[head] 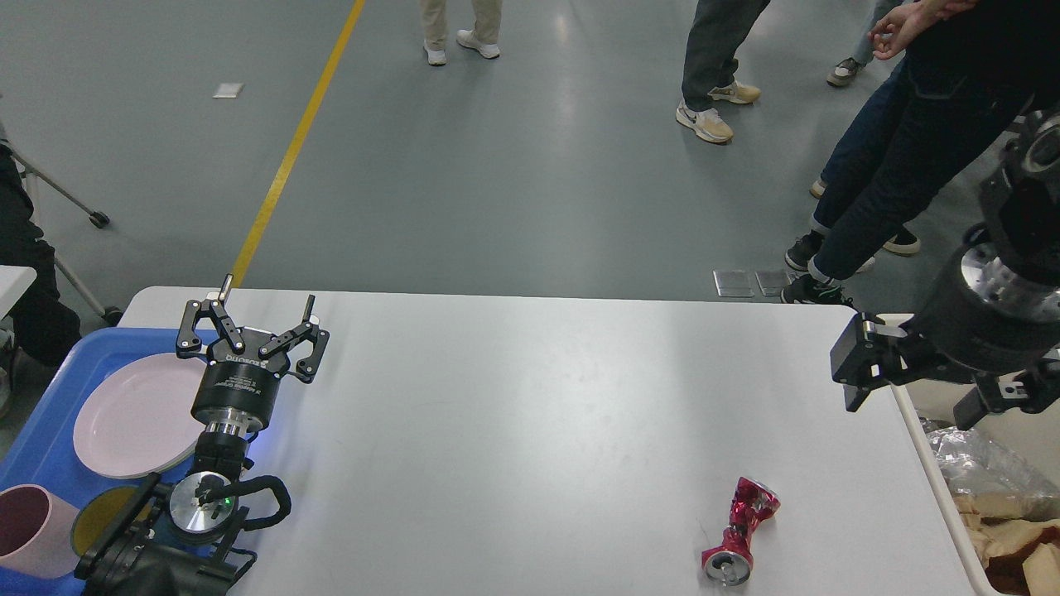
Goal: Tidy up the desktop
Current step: 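Move the right gripper out of the bin down to the red can, then grasp the red soda can with the right gripper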
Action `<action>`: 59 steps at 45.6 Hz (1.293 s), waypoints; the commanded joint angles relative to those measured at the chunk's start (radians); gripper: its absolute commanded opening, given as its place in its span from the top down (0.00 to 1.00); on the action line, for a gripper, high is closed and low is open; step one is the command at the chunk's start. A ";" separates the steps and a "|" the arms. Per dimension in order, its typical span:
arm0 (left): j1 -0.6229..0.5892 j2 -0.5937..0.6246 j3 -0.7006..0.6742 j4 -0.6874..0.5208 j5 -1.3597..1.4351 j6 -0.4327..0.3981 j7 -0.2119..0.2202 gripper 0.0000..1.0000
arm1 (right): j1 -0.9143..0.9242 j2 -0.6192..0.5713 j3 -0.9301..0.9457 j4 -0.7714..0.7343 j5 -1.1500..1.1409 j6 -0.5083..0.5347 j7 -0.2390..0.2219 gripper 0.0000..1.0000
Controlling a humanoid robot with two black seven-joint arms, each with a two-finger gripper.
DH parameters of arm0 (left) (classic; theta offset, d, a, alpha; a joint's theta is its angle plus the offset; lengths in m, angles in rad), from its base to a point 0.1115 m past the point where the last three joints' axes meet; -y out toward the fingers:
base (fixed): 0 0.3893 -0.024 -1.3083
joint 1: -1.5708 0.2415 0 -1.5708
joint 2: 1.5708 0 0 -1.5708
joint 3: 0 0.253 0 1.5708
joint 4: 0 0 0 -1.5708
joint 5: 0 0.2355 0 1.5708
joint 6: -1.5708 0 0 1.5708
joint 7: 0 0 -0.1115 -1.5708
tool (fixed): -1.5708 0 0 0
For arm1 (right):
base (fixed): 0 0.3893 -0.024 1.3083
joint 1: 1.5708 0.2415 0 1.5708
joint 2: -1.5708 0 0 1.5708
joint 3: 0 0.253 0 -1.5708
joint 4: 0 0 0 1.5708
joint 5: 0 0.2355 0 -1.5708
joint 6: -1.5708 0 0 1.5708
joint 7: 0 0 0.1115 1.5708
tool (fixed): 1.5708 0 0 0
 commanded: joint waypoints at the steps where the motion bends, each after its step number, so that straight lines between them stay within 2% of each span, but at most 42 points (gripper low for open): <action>1: 0.000 0.000 0.000 0.000 0.000 0.000 0.000 0.03 | -0.001 0.003 -0.008 0.001 0.006 -0.026 0.001 0.08; 4: 0.000 0.000 0.000 0.000 0.000 0.000 0.000 0.03 | -0.038 0.011 -0.002 -0.004 0.011 -0.064 0.001 0.08; 11: 0.000 0.000 0.000 0.000 0.000 0.000 0.000 0.03 | -0.219 0.020 0.021 -0.024 0.015 -0.253 -0.002 0.08; 20: 0.000 0.000 0.000 0.000 0.000 0.000 0.000 0.03 | -0.553 0.022 0.213 -0.106 0.014 -0.407 -0.008 0.07; 30: 0.000 0.000 0.000 0.000 0.000 0.000 0.000 0.03 | -0.872 0.089 0.375 -0.313 0.014 -0.480 -0.013 0.07; 37: 0.000 0.000 0.000 0.000 0.000 0.000 0.000 0.03 | -1.024 0.157 0.441 -0.471 0.014 -0.483 -0.013 0.07; 46: 0.000 0.000 0.000 0.000 0.000 0.000 0.000 0.03 | -1.132 0.203 0.457 -0.597 0.014 -0.514 -0.013 0.07; 55: 0.000 0.000 0.000 0.000 0.000 0.000 0.000 0.03 | -1.172 0.224 0.457 -0.645 0.014 -0.563 -0.013 0.08; 57: 0.000 0.000 0.000 0.000 0.000 0.000 0.000 0.03 | -1.172 0.224 0.458 -0.645 0.015 -0.566 -0.013 0.12; 59: 0.000 0.000 0.000 0.000 0.000 0.000 0.000 0.03 | -1.170 0.224 0.460 -0.645 0.015 -0.565 -0.013 0.21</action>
